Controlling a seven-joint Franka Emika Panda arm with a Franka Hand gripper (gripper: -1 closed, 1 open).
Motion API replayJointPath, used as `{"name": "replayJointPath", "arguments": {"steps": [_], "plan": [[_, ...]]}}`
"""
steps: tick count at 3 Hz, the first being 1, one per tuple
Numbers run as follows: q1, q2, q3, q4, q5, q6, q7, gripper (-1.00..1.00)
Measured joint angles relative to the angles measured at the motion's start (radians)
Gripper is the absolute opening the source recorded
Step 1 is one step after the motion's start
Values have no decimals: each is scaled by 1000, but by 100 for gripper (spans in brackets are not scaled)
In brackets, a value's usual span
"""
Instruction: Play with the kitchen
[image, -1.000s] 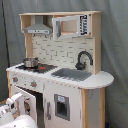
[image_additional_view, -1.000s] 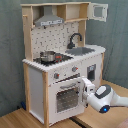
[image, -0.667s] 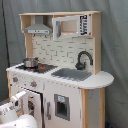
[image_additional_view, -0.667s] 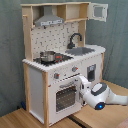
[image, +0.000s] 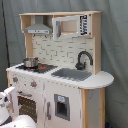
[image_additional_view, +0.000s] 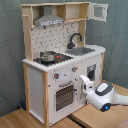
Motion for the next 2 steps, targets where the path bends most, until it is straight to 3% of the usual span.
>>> {"name": "replayJointPath", "arguments": {"steps": [2], "plan": [[29,1,-41,0,-3,26,-227,100]]}}
